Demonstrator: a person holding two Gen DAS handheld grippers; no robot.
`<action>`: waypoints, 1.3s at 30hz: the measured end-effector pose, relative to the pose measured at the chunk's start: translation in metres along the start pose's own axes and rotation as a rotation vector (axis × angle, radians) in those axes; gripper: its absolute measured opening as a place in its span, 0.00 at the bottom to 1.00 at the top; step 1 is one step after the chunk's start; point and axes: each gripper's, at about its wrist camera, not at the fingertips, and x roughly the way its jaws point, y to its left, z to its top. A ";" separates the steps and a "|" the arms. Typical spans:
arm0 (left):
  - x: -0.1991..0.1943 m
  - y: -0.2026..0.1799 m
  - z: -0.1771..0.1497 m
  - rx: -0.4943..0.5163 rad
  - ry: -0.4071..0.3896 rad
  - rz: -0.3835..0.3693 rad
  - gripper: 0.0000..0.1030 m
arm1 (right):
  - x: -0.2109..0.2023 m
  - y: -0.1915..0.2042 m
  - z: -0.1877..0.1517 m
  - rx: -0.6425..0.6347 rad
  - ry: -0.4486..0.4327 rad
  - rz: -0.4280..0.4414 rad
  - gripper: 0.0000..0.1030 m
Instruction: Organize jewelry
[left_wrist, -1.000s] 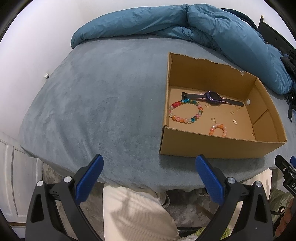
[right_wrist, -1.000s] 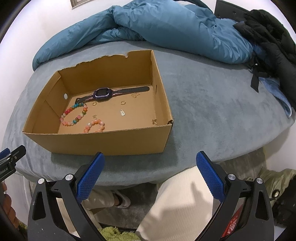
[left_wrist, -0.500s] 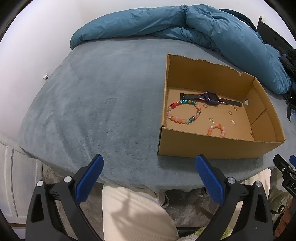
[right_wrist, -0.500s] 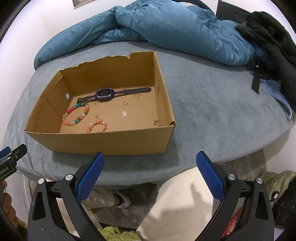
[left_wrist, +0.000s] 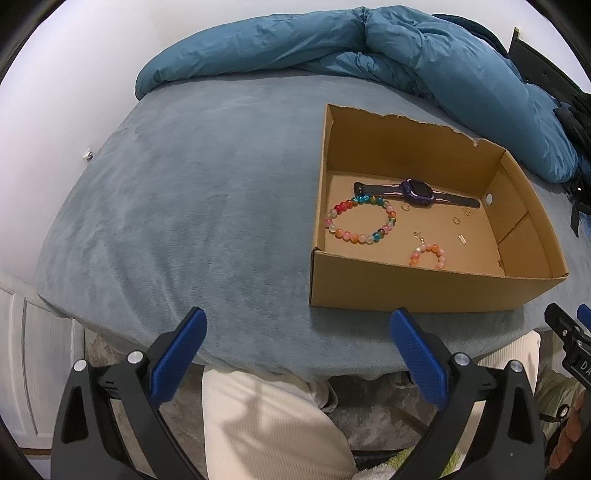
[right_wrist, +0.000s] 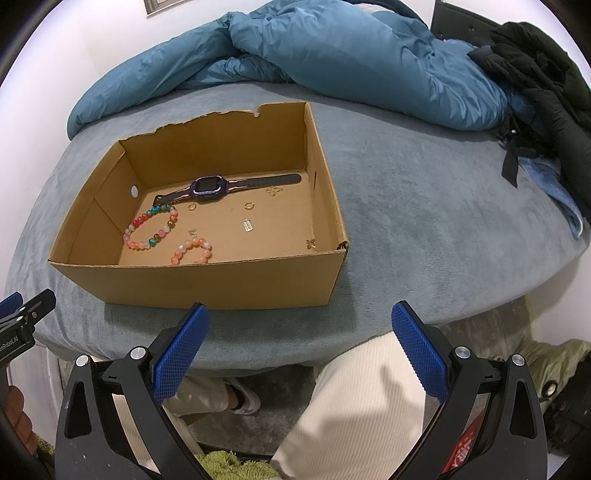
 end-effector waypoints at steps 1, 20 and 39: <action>0.000 -0.001 0.000 0.001 0.001 -0.001 0.95 | 0.000 0.000 0.000 0.000 0.000 0.000 0.92; 0.001 -0.009 0.000 0.037 0.001 -0.032 0.95 | 0.000 0.000 0.001 -0.001 0.000 -0.003 0.92; -0.006 -0.014 0.002 0.046 -0.039 -0.039 0.95 | -0.005 0.005 0.001 0.001 -0.014 -0.009 0.92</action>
